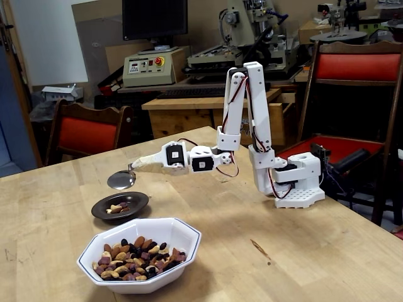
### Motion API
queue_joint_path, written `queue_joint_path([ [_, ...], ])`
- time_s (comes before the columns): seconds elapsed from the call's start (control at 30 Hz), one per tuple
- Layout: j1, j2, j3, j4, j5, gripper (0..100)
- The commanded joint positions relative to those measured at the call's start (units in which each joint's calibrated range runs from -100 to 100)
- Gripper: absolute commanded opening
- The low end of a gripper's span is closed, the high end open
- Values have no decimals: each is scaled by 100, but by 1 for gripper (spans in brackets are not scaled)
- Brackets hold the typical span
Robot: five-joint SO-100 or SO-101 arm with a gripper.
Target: Use spoon to take food
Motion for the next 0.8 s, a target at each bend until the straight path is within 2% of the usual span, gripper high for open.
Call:
queue_joint_path([
  [0.0,-46,-106,-119,-159,-454,4],
  [0.2,-32,-123,-119,-159,-1118,4],
  [0.57,-46,-774,-48,-151,-1900,4],
  [0.77,-54,-1501,-39,750,-2144,4],
])
